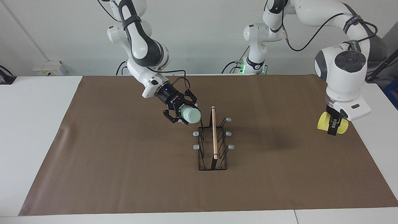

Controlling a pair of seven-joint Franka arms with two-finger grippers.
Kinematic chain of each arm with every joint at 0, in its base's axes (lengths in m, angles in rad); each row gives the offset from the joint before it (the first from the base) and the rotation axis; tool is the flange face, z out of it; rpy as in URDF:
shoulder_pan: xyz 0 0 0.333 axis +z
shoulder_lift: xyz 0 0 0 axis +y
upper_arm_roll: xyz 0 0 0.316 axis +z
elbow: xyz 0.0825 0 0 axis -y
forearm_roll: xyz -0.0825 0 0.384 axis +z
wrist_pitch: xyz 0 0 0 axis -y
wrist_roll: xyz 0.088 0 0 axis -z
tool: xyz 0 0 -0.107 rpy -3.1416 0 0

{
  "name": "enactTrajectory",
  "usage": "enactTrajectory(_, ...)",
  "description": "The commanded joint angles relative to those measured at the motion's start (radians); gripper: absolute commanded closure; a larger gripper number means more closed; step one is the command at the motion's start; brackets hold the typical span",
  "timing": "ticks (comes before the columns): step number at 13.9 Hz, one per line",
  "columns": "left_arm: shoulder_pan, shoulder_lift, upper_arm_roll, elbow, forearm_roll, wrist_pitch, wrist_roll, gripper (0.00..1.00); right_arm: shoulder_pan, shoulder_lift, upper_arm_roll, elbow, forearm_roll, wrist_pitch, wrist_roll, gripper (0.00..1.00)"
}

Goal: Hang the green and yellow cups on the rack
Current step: 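Lower the green cup onto a rack peg with the right gripper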

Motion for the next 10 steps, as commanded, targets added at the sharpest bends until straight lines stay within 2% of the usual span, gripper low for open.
enactTrajectory(1, -0.013, -0.065, 0.008, -0.108, 0.059, 0.039, -0.022, 1.00, 0.032, 0.031, 0.002, 0.002, 0.106, 0.000, -0.053, 1.00)
enactTrajectory(3, -0.010, -0.072, 0.008, -0.130, 0.061, 0.069, -0.022, 1.00, 0.080, 0.048, -0.001, 0.011, 0.247, 0.003, -0.126, 1.00)
enactTrajectory(4, -0.007, -0.076, 0.008, -0.133, 0.061, 0.071, -0.022, 1.00, 0.081, 0.049, -0.001, 0.016, 0.278, 0.014, -0.174, 1.00)
enactTrajectory(10, -0.012, -0.088, 0.007, -0.167, 0.059, 0.095, -0.039, 1.00, 0.083, 0.054, -0.001, 0.008, 0.286, 0.019, -0.191, 1.00)
